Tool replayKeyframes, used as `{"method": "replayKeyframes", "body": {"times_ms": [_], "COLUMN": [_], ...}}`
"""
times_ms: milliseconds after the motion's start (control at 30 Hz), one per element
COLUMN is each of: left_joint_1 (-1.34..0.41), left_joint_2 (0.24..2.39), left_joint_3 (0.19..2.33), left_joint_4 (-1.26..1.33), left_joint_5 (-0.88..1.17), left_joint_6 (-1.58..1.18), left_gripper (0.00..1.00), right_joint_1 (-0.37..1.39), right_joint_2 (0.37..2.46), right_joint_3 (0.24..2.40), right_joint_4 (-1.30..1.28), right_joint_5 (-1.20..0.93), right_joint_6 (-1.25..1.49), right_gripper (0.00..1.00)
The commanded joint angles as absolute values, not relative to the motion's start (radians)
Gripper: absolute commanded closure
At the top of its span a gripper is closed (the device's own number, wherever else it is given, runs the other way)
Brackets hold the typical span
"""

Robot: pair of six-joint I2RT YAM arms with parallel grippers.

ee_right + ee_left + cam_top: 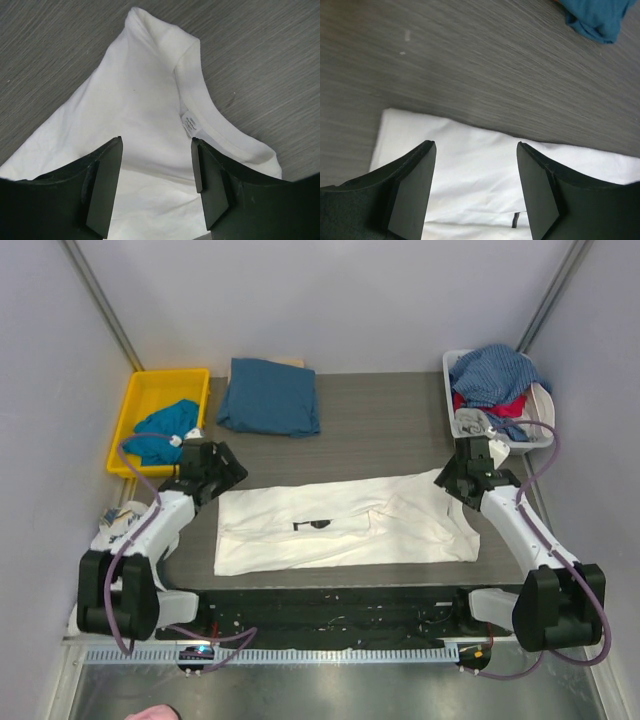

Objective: Fold and stack the t-shirts
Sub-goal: Fold the tshirt

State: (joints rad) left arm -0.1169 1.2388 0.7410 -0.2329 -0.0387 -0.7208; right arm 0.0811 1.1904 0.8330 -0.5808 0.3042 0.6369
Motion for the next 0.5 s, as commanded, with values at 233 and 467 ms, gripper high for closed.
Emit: {"method": "replayKeyframes", "body": {"times_ms": [233,467], "left_joint_1": [-0.441,-0.577], "left_joint_2": [1.653,1.891], "left_joint_3": [1.100,1.313], "left_joint_4": [-0.078,-0.092], "left_joint_5": [0.066,0.123], "left_joint_6": [-0.545,-0.457], "left_gripper": [0.32,0.33], "right_joint_1": [0.080,0.080], "right_joint_2": [1.220,1.213], "right_joint_3": [0.879,0.885], "right_joint_4": [-0.483,-0.506], "right_joint_5": [0.238,0.216], "right_joint_6": [0.578,0.594], "right_gripper": [0.35,0.36]}}
